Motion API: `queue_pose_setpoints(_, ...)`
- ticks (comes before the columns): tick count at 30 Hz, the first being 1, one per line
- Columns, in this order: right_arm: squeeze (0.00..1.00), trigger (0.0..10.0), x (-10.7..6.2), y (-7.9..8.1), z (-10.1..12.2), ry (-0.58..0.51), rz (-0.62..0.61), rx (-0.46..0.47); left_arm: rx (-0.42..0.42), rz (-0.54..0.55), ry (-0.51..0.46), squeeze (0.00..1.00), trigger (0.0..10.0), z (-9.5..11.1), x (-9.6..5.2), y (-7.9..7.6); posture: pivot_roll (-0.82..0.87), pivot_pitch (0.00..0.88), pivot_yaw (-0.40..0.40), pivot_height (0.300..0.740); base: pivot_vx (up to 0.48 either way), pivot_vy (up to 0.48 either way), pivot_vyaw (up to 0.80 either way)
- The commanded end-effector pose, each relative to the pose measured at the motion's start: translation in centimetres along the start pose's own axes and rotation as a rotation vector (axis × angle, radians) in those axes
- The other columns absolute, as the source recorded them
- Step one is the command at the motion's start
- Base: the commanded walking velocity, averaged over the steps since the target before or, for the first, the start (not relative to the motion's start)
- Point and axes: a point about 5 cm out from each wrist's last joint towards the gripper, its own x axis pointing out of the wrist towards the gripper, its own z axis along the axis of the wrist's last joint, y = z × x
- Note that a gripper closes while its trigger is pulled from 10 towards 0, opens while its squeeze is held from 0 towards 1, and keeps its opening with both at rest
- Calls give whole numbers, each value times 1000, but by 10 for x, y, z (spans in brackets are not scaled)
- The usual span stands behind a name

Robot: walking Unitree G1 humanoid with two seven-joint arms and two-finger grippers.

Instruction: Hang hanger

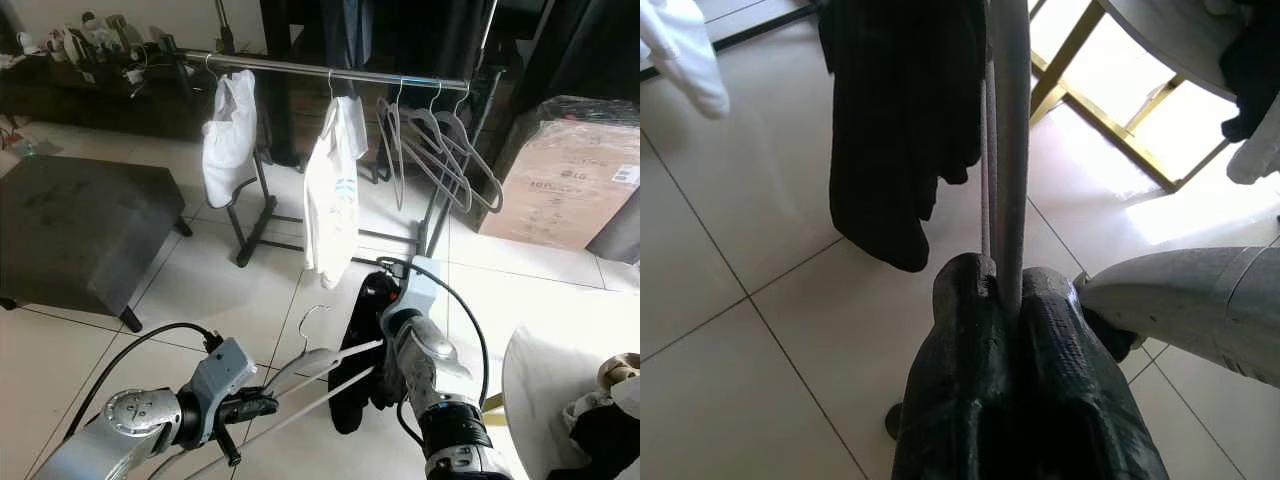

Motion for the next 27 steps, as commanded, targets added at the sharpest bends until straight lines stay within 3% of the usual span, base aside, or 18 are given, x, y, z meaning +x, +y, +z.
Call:
queue_pose_setpoints(1, 0, 10000, 0, 6, 9, -50, 36, -6, -17, -6, 9, 0, 10000, -1, -2, -1, -13, 169, 9, 740, 0, 0, 0)
queue_pose_setpoints(8, 0, 10000, -3, 16, 21, -116, 106, -3, -156, 45, 102, 0, 10000, -13, 1, 6, -16, 168, 10, 740, 0, 0, 0)
queue_pose_setpoints(11, 0, 10000, -3, 15, 25, -134, 94, -3, -149, 109, 155, 0, 10000, -20, -2, 12, -15, 167, 7, 740, 0, 0, 0)
queue_pose_setpoints(12, 0, 10000, -2, 13, 25, -134, 74, -6, -139, 124, 161, 0, 10000, -20, -3, 13, -15, 167, 7, 740, 0, 0, 0)
queue_pose_setpoints(13, 0, 10000, -1, 0, 24, -126, -41, -3, -112, 178, 149, 0, 10000, -17, -5, 15, -13, 166, 5, 740, 0, 0, 0)
queue_pose_setpoints(15, 0, 10000, -1, -4, 24, -123, -71, 4, -111, 193, 145, 0, 10000, -16, -6, 16, -12, 166, 5, 740, 0, 0, 0)
queue_pose_setpoints(19, 0, 10000, -3, -39, 4, 48, -349, -15, -100, 133, 111, 0, 10000, -4, -11, 1, -3, 165, 0, 740, 0, 0, 0)
queue_pose_setpoints(23, 0, 10000, -6, -46, -6, 114, -405, -18, -65, 47, 134, 0, 10000, -7, -16, -10, -2, 165, -2, 740, 0, 0, 0)
queue_pose_setpoints(27, 0, 10000, -9, -48, -15, 181, -442, -36, -48, 0, 148, 0, 10000, -9, -23, -11, -4, 164, 0, 740, 0, 0, 0)
